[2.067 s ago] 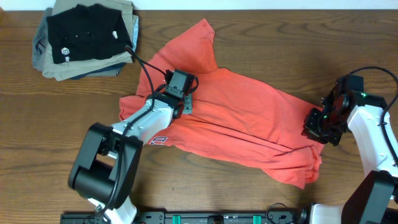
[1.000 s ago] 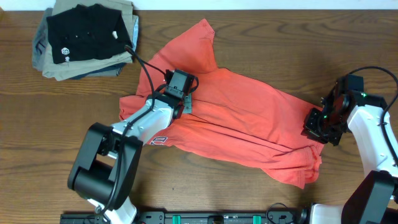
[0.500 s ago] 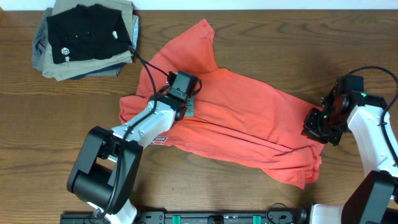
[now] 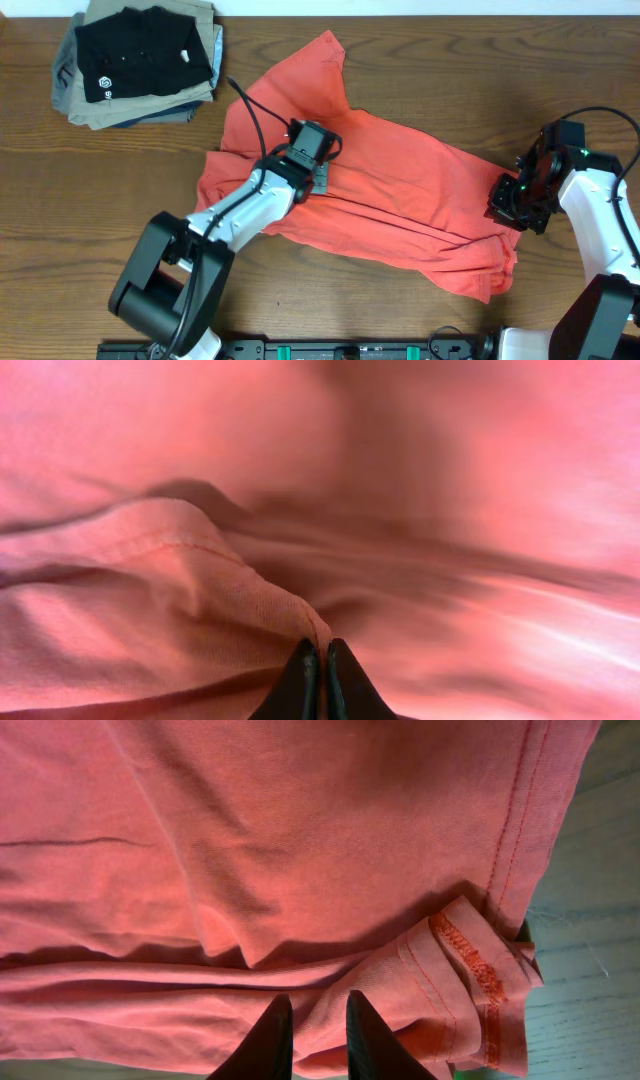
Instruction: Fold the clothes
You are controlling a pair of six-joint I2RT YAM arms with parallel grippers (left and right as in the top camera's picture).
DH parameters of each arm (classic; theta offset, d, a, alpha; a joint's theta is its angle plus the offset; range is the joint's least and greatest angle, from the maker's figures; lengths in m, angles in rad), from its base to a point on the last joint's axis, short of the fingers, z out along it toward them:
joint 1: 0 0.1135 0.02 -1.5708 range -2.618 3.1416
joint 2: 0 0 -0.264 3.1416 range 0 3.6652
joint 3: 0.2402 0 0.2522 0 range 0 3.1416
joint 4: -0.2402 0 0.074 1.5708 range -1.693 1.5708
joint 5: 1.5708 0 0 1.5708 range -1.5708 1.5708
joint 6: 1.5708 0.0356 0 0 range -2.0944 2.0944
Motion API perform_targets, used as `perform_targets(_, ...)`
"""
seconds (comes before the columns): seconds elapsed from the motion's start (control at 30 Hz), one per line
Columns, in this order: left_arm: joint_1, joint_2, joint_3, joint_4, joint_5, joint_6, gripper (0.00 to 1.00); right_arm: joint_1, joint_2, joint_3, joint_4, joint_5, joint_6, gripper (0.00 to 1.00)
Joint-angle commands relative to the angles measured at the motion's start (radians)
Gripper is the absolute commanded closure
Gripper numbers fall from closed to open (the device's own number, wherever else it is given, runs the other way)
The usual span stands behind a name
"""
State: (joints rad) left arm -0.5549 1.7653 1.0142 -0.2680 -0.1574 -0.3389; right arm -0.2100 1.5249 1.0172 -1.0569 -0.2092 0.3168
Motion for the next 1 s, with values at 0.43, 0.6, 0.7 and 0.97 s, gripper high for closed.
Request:
perform_targets(0.43, -0.011, -0.083, 0.019, -0.058, -0.082, 0.035, 0.3, 0.015, 0.003, 0.009, -0.02, 0.003, -0.045, 0.82)
perform_targets(0.6, 0.0, -0.179, 0.019, -0.199, -0.125, 0.035, 0.32, 0.015, 0.003, 0.009, -0.063, 0.002, -0.045, 0.83)
perform_targets(0.7, 0.033, -0.187, 0.018, -0.292, -0.124, 0.028, 0.46, 0.018, 0.003, 0.009, -0.106, -0.006, -0.045, 0.92)
perform_targets(0.97, 0.198, -0.135, 0.018, -0.381, 0.071, 0.032, 0.85, 0.167, 0.003, 0.0, -0.132, -0.166, -0.112, 0.98)
